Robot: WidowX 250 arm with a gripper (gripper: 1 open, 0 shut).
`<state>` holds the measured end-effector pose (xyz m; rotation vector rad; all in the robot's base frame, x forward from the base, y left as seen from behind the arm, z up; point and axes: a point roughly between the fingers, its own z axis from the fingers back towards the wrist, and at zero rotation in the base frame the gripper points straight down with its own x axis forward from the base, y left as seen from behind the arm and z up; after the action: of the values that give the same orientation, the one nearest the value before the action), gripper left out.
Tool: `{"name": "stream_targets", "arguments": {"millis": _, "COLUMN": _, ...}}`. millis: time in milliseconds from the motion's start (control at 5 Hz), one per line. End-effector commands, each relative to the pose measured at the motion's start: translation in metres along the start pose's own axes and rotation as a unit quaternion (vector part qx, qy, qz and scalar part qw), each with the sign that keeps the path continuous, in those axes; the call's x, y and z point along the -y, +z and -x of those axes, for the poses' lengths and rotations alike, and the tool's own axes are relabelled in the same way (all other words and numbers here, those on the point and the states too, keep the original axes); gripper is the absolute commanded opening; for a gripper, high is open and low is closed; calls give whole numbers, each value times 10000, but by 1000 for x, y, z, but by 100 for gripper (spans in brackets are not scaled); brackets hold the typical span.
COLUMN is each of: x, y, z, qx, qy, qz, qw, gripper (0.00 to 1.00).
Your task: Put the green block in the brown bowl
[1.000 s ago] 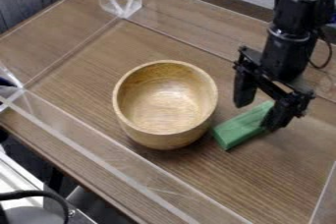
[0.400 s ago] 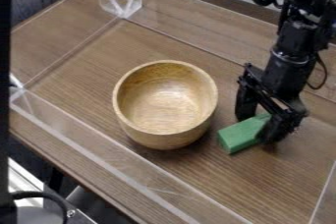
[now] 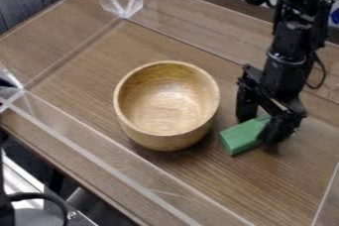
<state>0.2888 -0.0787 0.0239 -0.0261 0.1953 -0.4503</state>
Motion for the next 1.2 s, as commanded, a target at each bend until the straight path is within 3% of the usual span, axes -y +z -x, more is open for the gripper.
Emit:
{"name": "stream_targets", "arguments": {"millis": 0, "x": -6, "y": 20, "z": -8, "qx": 340, "qy": 54, "qz": -15, "qw": 9994, "gripper": 100}}
{"name": "stream_targets", "arguments": {"millis": 200, "x": -10, "y": 21, "z": -10, "qx": 352, "qy": 129, "qz": 12, "qw": 9993, "gripper": 100}}
{"name": "stream_targets", "arguments": {"millis": 600, "x": -11, "y": 15, "z": -18, "qx": 724, "qy": 372, "qz": 66, "qw": 9967, "gripper": 100}}
{"name": "stream_targets", "arguments": {"millis": 1000, "x": -17, "y": 7, "z": -13, "qx": 613, "qy": 374, "qz": 118, "qw": 9974, "gripper": 100}}
